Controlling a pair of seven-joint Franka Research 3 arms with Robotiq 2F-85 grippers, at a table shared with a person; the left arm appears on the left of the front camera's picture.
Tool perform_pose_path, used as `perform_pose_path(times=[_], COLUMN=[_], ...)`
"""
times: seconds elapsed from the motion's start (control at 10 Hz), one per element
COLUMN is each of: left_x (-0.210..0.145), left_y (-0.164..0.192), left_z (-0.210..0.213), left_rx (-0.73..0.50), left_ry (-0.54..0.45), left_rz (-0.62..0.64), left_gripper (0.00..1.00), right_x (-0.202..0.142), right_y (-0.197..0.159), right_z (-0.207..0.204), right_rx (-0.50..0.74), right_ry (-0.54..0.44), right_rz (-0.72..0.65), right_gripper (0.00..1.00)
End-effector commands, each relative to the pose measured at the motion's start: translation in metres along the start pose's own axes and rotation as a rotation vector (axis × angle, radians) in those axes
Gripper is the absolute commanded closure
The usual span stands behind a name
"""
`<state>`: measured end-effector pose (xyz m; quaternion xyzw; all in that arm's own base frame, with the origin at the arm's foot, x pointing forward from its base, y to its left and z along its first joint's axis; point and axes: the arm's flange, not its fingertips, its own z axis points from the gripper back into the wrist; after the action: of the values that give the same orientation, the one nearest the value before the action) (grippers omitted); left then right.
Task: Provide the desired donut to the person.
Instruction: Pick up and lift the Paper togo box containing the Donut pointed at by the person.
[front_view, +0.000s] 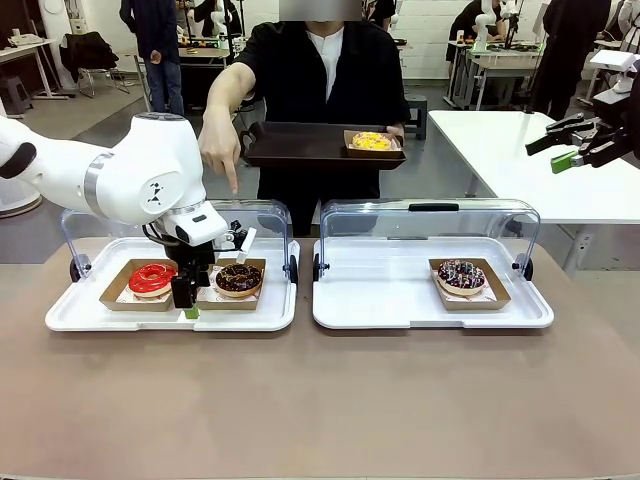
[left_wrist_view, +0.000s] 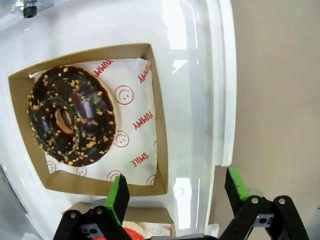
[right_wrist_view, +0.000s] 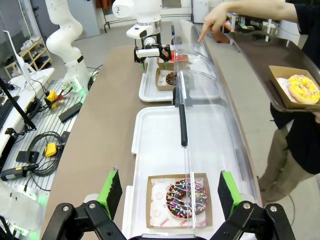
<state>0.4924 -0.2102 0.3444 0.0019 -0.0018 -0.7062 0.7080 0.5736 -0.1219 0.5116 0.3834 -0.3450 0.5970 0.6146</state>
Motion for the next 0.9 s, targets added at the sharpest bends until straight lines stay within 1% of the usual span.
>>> perform_pose_path(times=[0.0, 0.2, 0.6, 0.7, 0.8], left_x=[-0.001, -0.002, -0.001, -0.001, 0.000], left_y=[0.006, 0.009, 0.015, 0.016, 0.015], left_z=[-0.002, -0.006, -0.019, -0.020, -0.020], left_rx=[0.038, 0.047, 0.029, 0.036, 0.046], left_ry=[-0.002, -0.003, -0.036, -0.048, -0.048], left_rz=[0.020, 0.034, 0.047, 0.043, 0.039], left_gripper=[0.00, 0.00, 0.00, 0.21, 0.57], right_x=[0.000, 0.000, 0.000, 0.000, 0.000], right_y=[0.000, 0.000, 0.000, 0.000, 0.000], right_z=[-0.001, -0.001, -0.001, -0.001, -0.001], right_rx=[-0.004, -0.004, -0.004, -0.004, -0.004], right_ry=[0.000, 0.000, 0.000, 0.000, 0.000], right_rz=[0.000, 0.000, 0.000, 0.000, 0.000], right_gripper=[0.00, 0.00, 0.00, 0.00, 0.00])
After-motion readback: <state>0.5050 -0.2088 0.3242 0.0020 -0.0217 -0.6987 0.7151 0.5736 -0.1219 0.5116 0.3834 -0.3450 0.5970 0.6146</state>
